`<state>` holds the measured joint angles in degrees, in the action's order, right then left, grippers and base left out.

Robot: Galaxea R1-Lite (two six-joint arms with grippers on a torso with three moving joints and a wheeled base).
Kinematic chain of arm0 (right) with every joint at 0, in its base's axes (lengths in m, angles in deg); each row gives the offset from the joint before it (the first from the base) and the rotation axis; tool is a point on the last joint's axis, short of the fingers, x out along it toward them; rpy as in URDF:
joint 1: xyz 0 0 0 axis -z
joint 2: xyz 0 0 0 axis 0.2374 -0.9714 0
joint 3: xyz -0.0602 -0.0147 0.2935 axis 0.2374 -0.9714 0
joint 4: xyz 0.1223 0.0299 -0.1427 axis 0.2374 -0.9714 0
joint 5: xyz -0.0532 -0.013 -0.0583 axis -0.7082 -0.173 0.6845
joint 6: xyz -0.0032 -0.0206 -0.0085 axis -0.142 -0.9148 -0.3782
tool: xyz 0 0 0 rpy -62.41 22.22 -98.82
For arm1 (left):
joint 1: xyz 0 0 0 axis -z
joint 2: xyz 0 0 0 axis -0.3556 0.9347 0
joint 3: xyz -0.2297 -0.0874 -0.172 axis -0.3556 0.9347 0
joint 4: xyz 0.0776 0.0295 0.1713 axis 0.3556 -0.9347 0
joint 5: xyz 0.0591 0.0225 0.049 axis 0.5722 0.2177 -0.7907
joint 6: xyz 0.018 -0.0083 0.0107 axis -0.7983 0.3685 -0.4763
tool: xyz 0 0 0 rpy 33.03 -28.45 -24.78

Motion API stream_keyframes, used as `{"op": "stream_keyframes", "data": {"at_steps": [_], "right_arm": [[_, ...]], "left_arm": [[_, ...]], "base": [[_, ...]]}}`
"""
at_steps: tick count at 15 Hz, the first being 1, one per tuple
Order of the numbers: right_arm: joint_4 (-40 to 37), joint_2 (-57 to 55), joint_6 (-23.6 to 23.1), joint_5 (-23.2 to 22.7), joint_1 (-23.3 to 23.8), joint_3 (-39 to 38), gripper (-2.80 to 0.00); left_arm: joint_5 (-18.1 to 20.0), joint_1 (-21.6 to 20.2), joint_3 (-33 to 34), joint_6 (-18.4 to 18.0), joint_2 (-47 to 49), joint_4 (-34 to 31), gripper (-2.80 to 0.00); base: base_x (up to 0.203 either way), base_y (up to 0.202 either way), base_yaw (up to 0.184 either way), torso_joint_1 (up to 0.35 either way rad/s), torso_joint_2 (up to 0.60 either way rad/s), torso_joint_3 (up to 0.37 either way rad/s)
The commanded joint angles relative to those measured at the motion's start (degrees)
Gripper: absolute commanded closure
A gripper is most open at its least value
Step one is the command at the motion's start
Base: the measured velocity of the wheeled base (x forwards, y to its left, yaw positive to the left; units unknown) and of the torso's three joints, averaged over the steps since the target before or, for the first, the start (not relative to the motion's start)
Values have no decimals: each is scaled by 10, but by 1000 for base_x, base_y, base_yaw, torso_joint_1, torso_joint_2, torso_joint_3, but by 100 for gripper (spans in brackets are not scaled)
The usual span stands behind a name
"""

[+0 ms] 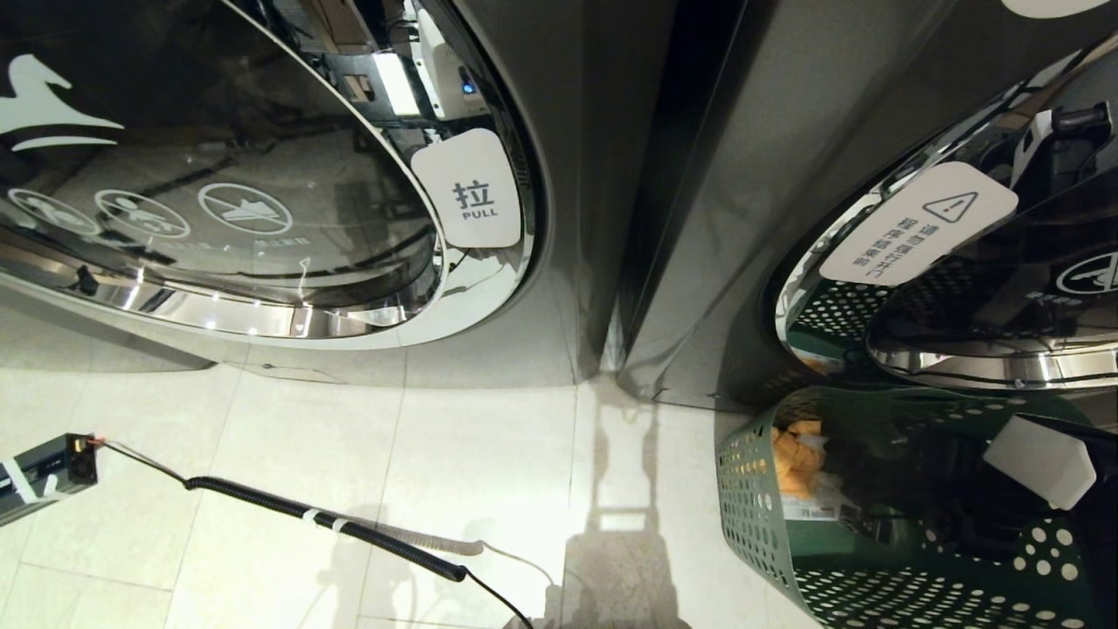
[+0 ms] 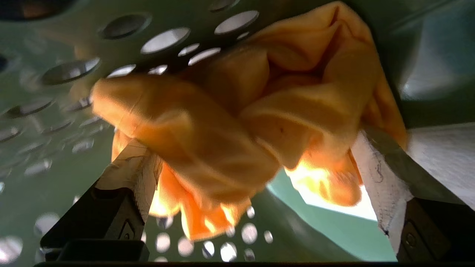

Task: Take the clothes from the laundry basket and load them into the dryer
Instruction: Take the clothes out of the basket

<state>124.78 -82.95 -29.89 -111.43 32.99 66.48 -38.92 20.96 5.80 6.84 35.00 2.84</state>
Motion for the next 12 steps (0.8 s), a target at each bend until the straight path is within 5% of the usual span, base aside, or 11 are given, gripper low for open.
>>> {"op": "stream_keyframes", "data": {"at_steps": [1,4,5,12], "right_arm": [[4,2,16,10,-12,14,-280],[2,2,22,9,-12,14,-280],[2,2,22,9,-12,14,0],[-2,8,18,6,-12,-4,0]], "left_arm": [[0,0,1,0,-1,0,0],[0,0,1,0,-1,0,0],[0,0,1,0,-1,0,0],[0,0,1,0,-1,0,0]], "base": [[0,0,0,0,0,0],[0,0,0,0,0,0],[0,0,0,0,0,0],[0,0,0,0,0,0]]}}
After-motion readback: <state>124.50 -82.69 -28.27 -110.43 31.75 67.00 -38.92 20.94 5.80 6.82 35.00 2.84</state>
